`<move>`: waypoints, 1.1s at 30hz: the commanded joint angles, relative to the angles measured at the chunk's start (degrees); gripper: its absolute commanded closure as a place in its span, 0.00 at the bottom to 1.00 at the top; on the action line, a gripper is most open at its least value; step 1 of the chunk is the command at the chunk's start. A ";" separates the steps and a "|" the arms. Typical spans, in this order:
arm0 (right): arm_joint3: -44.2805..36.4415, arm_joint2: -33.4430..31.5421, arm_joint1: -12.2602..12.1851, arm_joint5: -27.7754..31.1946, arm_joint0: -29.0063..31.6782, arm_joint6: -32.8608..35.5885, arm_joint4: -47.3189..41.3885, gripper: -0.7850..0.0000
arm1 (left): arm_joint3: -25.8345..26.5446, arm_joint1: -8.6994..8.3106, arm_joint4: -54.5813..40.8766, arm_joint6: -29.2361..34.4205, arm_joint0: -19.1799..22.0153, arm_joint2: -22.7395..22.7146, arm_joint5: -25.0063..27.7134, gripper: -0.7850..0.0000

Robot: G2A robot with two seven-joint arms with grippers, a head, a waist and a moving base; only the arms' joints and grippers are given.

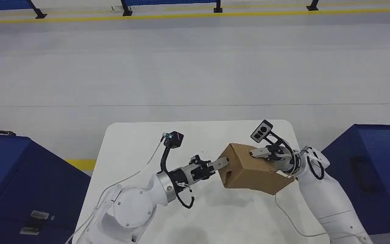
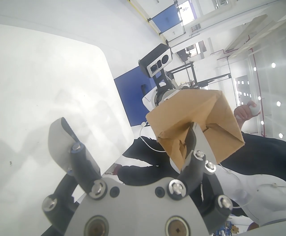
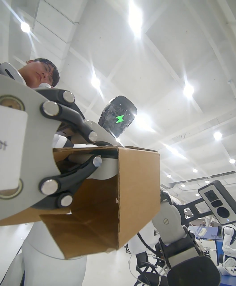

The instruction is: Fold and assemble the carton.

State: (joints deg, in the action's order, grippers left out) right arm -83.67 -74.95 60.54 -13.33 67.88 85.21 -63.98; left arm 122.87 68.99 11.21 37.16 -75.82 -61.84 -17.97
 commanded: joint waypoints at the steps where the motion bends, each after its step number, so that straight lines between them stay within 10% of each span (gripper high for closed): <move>1: 0.00 -0.03 -0.01 -0.58 0.03 -0.04 -0.30 1.00 | 0.79 -0.12 -0.21 -0.28 -0.64 -0.69 0.32 0.00; 18: -3.29 -2.06 -0.42 0.30 1.00 -4.97 2.81 1.00 | 5.22 -0.59 -5.12 -5.98 -6.40 -6.79 6.94 0.00; 21: -5.77 -2.88 -0.94 -1.70 1.88 -6.13 6.51 1.00 | 7.86 -0.46 0.92 -22.72 -9.11 -12.54 18.49 0.00; 33: -7.70 -2.80 -1.18 -4.21 2.77 -10.70 9.44 1.00 | 7.86 -0.46 0.92 -22.72 -9.11 -12.54 18.49 0.00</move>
State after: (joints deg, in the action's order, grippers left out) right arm -91.38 -77.75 59.37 -17.54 70.65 74.52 -54.55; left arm 130.72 68.53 12.13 14.45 -84.94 -74.38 0.50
